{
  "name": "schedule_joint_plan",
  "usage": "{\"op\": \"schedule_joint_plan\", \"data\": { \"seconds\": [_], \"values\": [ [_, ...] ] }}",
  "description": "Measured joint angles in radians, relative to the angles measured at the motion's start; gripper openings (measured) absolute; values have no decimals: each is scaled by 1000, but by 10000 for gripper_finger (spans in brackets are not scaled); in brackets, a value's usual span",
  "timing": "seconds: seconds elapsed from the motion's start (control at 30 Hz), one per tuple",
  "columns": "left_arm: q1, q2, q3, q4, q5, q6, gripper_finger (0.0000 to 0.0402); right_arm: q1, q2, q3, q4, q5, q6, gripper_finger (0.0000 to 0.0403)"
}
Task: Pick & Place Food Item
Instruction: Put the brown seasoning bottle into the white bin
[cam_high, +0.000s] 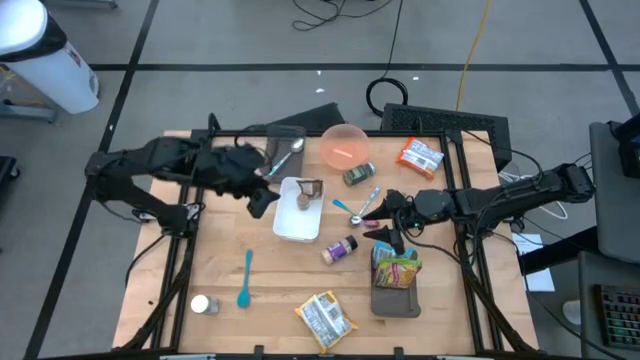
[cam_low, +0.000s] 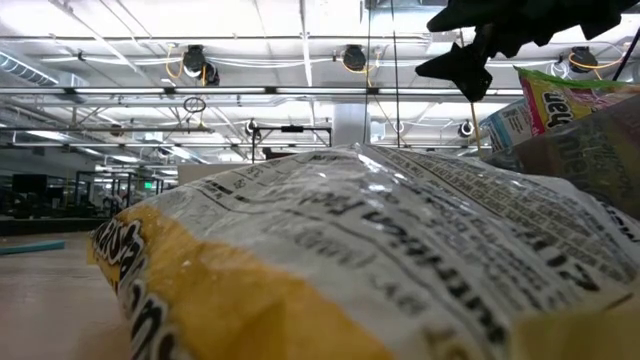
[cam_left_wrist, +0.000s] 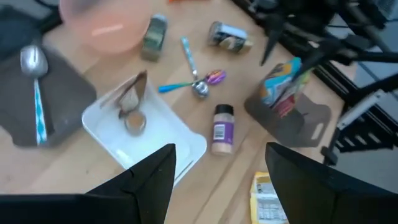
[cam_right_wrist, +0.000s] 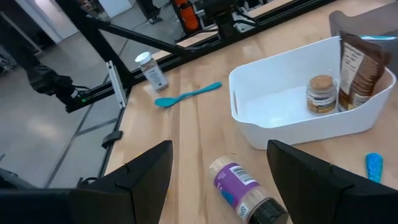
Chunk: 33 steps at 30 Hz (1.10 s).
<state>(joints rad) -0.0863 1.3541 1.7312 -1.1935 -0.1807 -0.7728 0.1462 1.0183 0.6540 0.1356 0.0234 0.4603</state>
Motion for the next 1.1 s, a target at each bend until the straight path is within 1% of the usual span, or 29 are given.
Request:
{"op": "schedule_joint_plan", "data": {
  "seconds": [0.07, 0.17, 0.33, 0.47, 0.53, 0.63, 0.73, 0.93, 1.1],
  "values": [
    [-16, -47, -112, 68, -11, -51, 257, 8, 0, 0, 2, 0, 0, 254],
    [-35, -101, -267, 204, -5, -87, 257, 14, 0, 0, 2, 0, 0, 254],
    [-52, -114, -474, 367, 28, -90, 257, 13, 0, 0, 11, 10, 0, 254],
    [-33, -104, -599, 460, 84, -51, 257, 13, 0, 0, 24, 91, -1, 254],
    [-16, -94, -647, 467, 100, -32, 257, 11, 0, 0, 24, 148, -1, 254],
    [21, -95, -676, 475, 103, -7, 257, -1, 0, 0, 26, 227, 0, 254],
    [71, -95, -681, 475, 112, 57, 257, -29, 0, 0, 42, 265, 0, 254],
    [204, -95, -681, 515, 219, 272, 257, -118, 0, 0, 140, 264, 0, 254],
    [296, -95, -681, 485, 234, 424, 256, -181, 0, 0, 156, 264, 1, 252]
  ]
}}
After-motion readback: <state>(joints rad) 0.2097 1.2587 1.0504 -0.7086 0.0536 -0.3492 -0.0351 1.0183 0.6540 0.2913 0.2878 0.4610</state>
